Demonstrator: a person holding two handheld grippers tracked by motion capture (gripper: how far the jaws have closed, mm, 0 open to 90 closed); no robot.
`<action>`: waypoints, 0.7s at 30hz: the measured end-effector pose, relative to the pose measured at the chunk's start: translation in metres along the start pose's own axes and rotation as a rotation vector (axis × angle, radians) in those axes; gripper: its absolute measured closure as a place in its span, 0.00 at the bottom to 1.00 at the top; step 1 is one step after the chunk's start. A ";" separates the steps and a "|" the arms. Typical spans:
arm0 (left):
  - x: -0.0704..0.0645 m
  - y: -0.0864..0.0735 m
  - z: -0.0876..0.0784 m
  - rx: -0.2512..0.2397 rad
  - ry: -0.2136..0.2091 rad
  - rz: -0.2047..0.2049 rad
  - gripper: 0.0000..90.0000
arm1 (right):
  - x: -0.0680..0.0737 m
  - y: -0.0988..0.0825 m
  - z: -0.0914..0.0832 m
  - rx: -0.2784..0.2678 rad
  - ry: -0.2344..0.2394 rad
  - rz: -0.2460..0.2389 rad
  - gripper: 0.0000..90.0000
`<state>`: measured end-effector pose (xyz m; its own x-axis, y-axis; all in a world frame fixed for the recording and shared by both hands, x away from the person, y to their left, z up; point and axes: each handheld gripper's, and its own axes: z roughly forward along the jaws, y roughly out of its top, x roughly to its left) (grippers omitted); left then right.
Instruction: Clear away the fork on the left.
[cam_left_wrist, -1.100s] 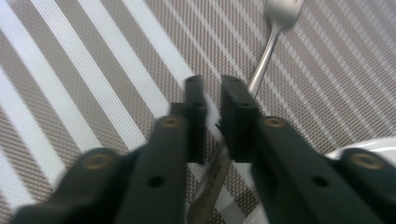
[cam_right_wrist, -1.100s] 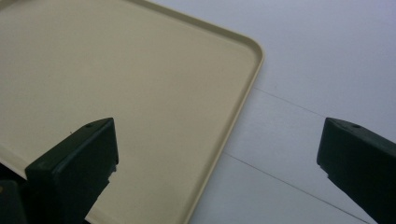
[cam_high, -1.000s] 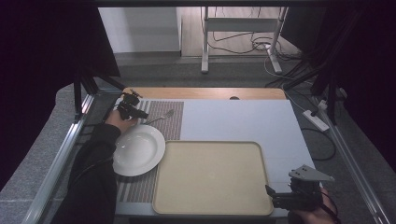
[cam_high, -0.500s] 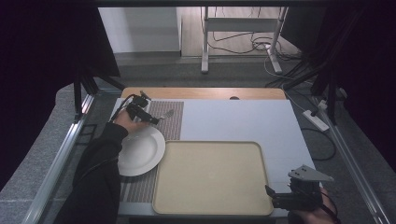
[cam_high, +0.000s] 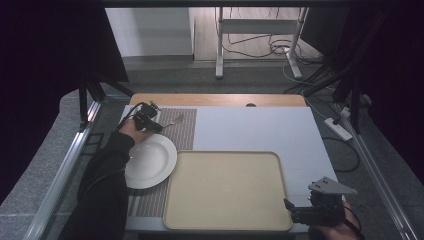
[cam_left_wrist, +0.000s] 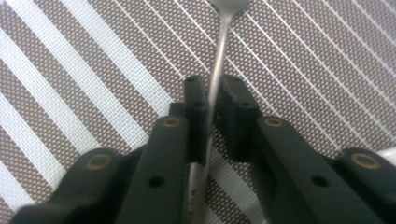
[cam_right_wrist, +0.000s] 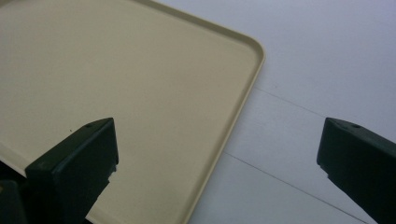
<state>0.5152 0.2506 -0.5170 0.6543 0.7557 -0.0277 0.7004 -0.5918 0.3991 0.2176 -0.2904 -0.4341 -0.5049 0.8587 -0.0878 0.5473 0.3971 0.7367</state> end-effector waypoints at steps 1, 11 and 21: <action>0.001 0.000 0.000 0.004 -0.008 -0.001 0.93 | 0.000 0.000 0.000 0.000 0.000 0.000 0.00; 0.019 -0.011 -0.015 0.002 0.022 -0.036 0.94 | 0.000 0.000 0.000 0.000 -0.003 0.003 0.00; 0.036 -0.038 -0.047 -0.029 0.030 -0.107 0.94 | 0.000 0.000 0.000 -0.001 -0.001 0.002 0.00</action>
<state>0.4985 0.3137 -0.4899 0.5669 0.8226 -0.0439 0.7570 -0.4992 0.4216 0.2176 -0.2905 -0.4339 -0.5032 0.8599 -0.0864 0.5478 0.3947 0.7377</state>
